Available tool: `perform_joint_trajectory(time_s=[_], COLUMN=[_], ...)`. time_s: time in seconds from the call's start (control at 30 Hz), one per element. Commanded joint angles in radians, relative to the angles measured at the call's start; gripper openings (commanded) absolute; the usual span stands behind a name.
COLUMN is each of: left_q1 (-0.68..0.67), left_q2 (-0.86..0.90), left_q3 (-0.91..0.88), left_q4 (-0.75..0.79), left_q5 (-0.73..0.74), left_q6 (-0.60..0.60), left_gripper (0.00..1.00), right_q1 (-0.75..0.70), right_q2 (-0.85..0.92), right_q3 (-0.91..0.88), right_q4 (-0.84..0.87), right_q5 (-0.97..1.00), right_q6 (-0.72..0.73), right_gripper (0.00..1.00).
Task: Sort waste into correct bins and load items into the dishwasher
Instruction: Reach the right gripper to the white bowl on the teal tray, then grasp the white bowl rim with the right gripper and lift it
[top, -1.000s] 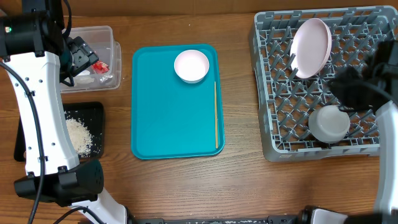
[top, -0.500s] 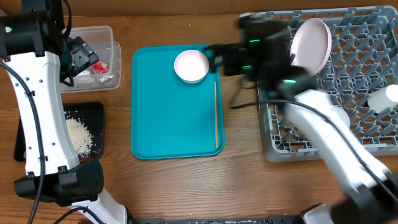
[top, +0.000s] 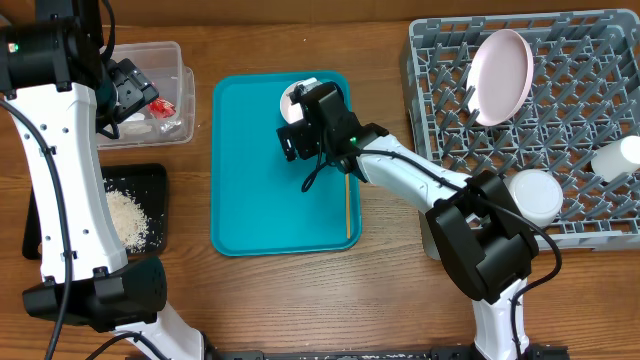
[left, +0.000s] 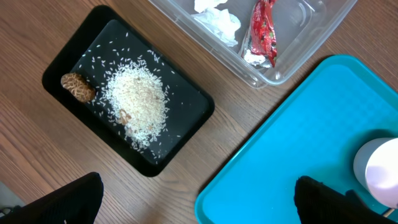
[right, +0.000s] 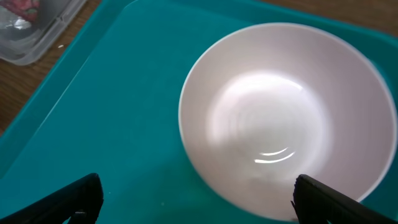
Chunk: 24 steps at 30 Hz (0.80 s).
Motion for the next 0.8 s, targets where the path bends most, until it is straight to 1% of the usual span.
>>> perform_joint_trajectory(time_s=[0.0, 0.2, 0.4, 0.67, 0.77], left_q1=[0.000, 0.000, 0.000, 0.000, 0.000], left_q2=[-0.019, -0.019, -0.019, -0.019, -0.019], left_q3=[-0.007, -0.007, -0.007, -0.007, -0.007], left_q4=[0.000, 0.000, 0.000, 0.000, 0.000], left_q5=[0.003, 0.003, 0.003, 0.003, 0.003], left_q6=[-0.012, -0.012, -0.012, -0.012, -0.012], left_gripper=[1.00, 1.00, 1.00, 1.00, 1.00], right_q1=[-0.003, 0.014, 0.016, 0.063, 0.084], right_q2=[0.009, 0.010, 0.040, 0.055, 0.056], right_q3=[0.043, 0.044, 0.044, 0.043, 0.043], right_q4=[0.020, 0.055, 0.069, -0.019, -0.064], right_q5=[0.030, 0.069, 0.065, 0.037, 0.031], right_q6=[-0.106, -0.187, -0.217, -0.271, -0.272], right_gripper=[1.00, 1.00, 1.00, 0.98, 0.96])
